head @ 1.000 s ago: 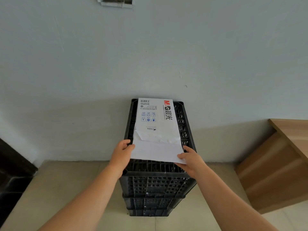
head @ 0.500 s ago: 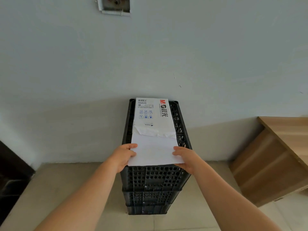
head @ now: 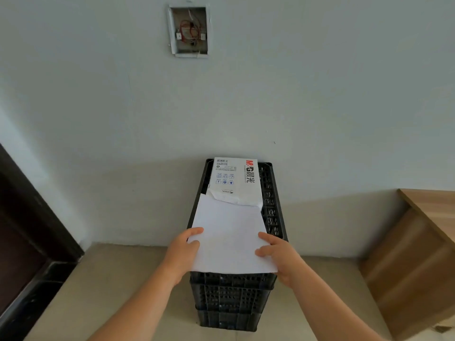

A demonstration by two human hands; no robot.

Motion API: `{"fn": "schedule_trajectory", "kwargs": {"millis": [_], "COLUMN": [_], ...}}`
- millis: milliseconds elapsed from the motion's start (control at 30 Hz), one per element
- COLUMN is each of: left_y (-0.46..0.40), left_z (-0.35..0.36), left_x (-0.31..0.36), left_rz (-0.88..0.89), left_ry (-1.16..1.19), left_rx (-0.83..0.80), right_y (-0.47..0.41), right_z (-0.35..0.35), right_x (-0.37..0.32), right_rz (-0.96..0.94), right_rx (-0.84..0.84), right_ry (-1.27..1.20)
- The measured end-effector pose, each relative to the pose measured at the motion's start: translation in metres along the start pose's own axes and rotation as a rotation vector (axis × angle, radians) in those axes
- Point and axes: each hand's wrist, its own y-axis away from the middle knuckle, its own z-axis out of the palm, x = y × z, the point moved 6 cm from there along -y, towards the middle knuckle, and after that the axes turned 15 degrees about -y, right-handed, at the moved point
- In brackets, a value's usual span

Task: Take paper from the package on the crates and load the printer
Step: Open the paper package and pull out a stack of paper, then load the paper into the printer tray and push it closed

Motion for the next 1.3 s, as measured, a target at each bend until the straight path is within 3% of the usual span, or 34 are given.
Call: {"fn": "schedule_trajectory", "kwargs": {"millis": [167, 300, 500, 667, 900, 1300], "left_y": [0.042, 0.049, 0.022, -0.003, -0.043, -0.038], "left_z": [-0.022, -0.033, -0.037, -0.016, 0.041, 0.203], "left_x": [0.021, 0.05, 0.092, 0.138, 0.197, 0.296], "left_rz": [0.111, 0.21, 0.227, 0.358, 0.582, 0.806], "left_ry": [-0.021, -0.03, 0.061, 0.006, -0.023, 0.017], "left_rx": [0.181, 0.222, 0.061, -0.008, 0.002, -0.358], "right_y": [0.036, 0.054, 0.066, 0.062, 0.064, 0.125], "right_z": [0.008, 0.016, 0.013, -0.002, -0.043, -0.207], "right_x": [-0.011, -0.044, -0.098, -0.133, -0.175, -0.198], "right_rz": [-0.168, -0.378, -0.601, -0.712, -0.837, -0.838], "right_rx": [-0.036, -0.008, -0.01, 0.029, 0.236, 0.77], "right_ry": [0.051, 0.122, 0.118, 0.106, 0.172, 0.246]}}
